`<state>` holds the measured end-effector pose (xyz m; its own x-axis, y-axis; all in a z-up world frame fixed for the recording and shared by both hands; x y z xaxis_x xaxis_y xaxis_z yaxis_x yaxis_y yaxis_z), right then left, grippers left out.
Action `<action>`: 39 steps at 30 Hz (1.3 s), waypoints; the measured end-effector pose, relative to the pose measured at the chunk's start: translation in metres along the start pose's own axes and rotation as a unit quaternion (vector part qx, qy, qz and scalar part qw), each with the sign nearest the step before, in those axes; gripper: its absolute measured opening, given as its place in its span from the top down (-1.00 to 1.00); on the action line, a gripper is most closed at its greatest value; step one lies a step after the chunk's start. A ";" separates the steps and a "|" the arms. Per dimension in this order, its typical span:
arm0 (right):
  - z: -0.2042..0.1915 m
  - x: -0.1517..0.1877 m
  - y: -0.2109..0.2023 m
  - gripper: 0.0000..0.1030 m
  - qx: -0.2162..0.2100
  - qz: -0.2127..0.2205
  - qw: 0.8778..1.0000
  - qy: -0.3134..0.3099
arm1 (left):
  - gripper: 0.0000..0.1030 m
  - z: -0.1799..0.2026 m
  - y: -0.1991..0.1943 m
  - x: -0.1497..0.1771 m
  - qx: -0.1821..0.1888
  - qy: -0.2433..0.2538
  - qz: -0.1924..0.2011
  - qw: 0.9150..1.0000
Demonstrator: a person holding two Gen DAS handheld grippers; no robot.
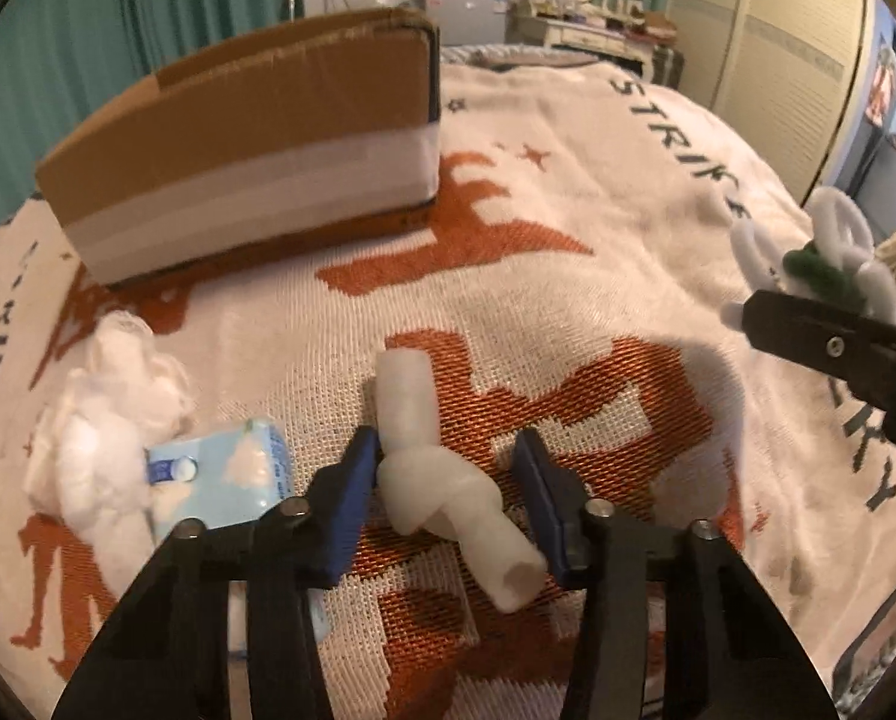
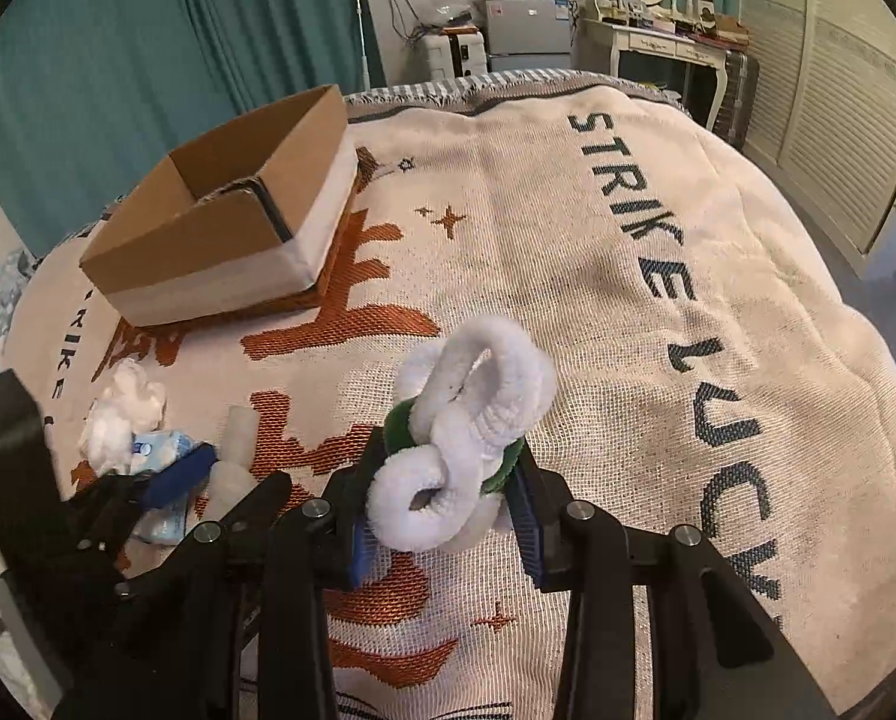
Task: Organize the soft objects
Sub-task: 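Grasp the white plush toy with the right gripper while the left grasps a white sock, then carry sock and plush toy over the box and release both inside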
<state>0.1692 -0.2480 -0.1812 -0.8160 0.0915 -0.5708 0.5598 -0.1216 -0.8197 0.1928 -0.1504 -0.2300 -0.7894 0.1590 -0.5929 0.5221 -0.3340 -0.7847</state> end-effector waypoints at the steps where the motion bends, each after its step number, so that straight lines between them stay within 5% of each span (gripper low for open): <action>1: -0.001 0.001 0.001 0.28 -0.001 -0.003 1.000 0.000 | 0.32 -0.001 0.000 0.001 0.003 0.001 0.001 1.000; 12: -0.032 0.003 -0.013 0.28 -0.020 0.016 0.999 -0.030 | 0.39 -0.003 -0.039 0.007 0.016 -0.002 0.016 1.000; 22: -0.054 -0.010 -0.078 0.28 -0.047 0.066 0.996 -0.046 | 0.39 -0.015 -0.127 -0.028 0.028 0.011 0.080 0.996; 32: -0.099 -0.077 -0.151 0.28 -0.087 0.141 0.983 -0.076 | 0.39 -0.055 -0.179 -0.090 0.009 0.035 0.136 0.990; 39: -0.138 -0.143 -0.131 0.28 -0.101 0.150 0.980 -0.086 | 0.39 -0.093 -0.160 -0.145 0.006 0.031 0.149 0.988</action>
<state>0.2322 -0.1085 0.0010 -0.6137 -0.0890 -0.7845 0.7806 0.0813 -0.6198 0.2534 -0.0337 -0.0352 -0.5797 0.1090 -0.8075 0.7238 -0.3862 -0.5718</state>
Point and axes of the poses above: each gripper's, at about its wrist camera, not at the fingertips, and y roughly the way its jaws point, z to its right, x to its underside, the point moved 10 cm from there along y, roughly the way its jaws point, and after that the axes turned 11 degrees about x, right-handed, at the moved point
